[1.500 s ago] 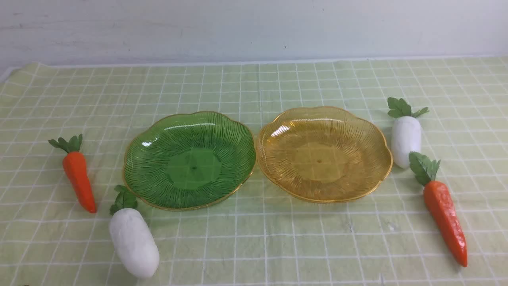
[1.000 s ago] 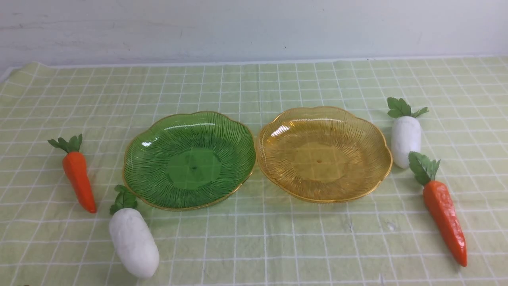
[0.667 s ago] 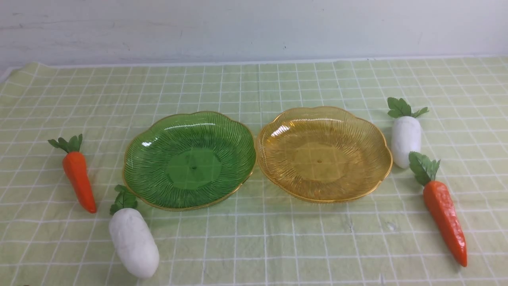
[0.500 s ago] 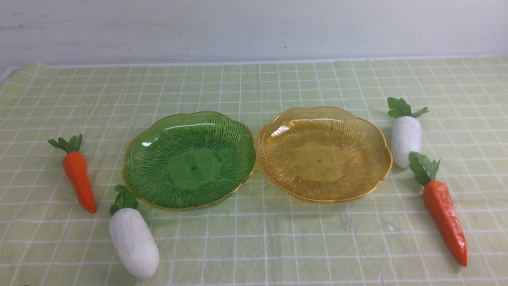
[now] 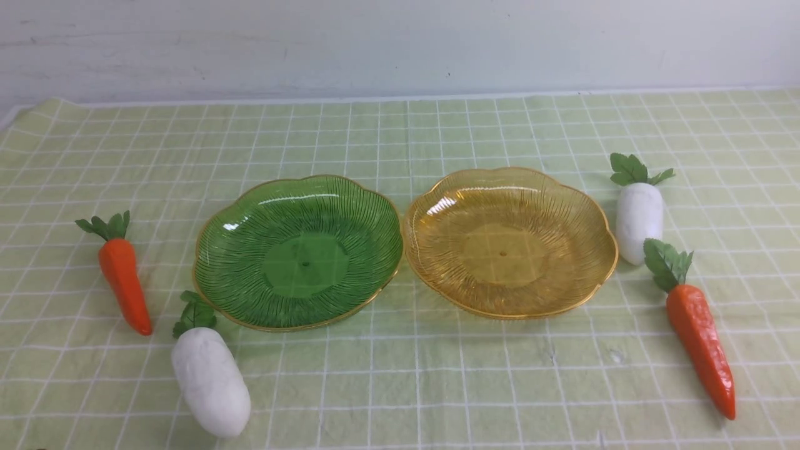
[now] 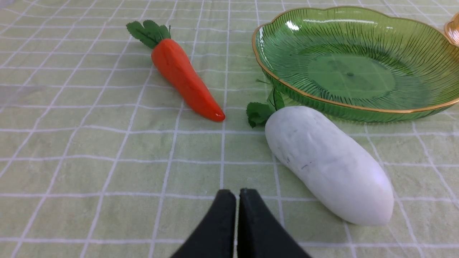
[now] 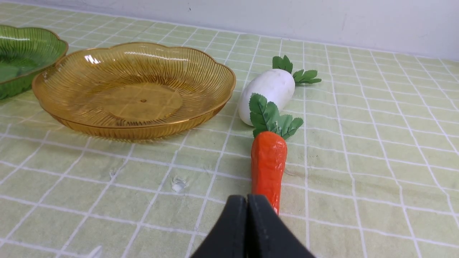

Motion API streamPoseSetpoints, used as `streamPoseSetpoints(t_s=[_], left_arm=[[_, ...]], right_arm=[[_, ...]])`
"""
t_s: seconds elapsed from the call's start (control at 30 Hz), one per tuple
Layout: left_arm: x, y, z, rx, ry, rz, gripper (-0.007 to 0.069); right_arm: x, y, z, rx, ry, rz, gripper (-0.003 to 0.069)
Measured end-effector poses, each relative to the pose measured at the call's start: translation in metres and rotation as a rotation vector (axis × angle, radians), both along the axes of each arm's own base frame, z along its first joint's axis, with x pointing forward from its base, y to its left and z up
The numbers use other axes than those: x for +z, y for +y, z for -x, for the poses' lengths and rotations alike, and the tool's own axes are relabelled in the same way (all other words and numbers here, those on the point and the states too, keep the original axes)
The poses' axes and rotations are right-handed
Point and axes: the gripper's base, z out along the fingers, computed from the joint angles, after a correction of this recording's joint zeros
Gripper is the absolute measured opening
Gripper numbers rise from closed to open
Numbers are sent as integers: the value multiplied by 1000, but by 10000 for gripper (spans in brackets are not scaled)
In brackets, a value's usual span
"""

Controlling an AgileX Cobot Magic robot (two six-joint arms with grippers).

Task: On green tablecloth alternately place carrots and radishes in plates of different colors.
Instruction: 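Place the white radish on the plate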

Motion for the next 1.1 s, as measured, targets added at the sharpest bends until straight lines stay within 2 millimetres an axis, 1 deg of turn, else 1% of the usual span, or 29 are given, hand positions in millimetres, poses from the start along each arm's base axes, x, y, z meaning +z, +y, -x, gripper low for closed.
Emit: streamPoseSetpoints(t_s=[0.33, 0.37, 0.43, 0.47, 0.5, 0.53, 0.57, 0.6, 0.67, 0.7, 0.73, 0.77, 0.83, 0.93, 0.97, 1.1], left_arm=[[0, 0, 0, 0, 0, 0, -8], [0, 0, 0, 2, 0, 17, -8], [0, -3, 0, 13, -1, 143, -8], [1, -5, 0, 18, 0, 246, -8], [2, -11, 0, 39, 12, 540, -8], [3, -15, 0, 53, 24, 739, -8], [5, -18, 0, 64, 34, 869, -8], [7, -21, 0, 72, 47, 1051, -8], [11, -25, 1, 76, 66, 1286, -8], [13, -26, 1, 78, 70, 1341, -8], [17, -28, 0, 76, 72, 1483, -8], [19, -27, 0, 78, 54, 1548, -8], [22, -24, -1, 84, 13, 1580, -8], [23, -23, -2, 84, -18, 1570, -8], [24, -22, -2, 81, -38, 1539, -8], [26, -18, -3, 73, -105, 1433, -8]], right_arm=[[0, 0, 0, 1, -1, 6, -15], [0, 0, 0, 2, -1, 7, -15], [0, 0, 0, 2, 0, 2, -15], [0, 0, 0, 1, 1, -15, -15], [0, 2, 0, -2, 14, -147, -15], [1, 4, 0, -7, 28, -273, -15], [1, 6, 1, -8, 43, -395, -15], [2, 8, 1, -10, 52, -497, -15], [3, 11, 1, -13, 72, -697, -15], [4, 11, 1, -13, 74, -716, -15], [6, 12, 1, -14, 75, -833, -15], [8, 13, 1, -13, 77, -921, -15], [10, 13, 1, -13, 80, -1016, -15], [11, 14, 1, -11, 86, -1079, -15], [12, 14, 1, -11, 84, -1101, -15], [13, 13, 1, -1, 53, -1027, -15]])
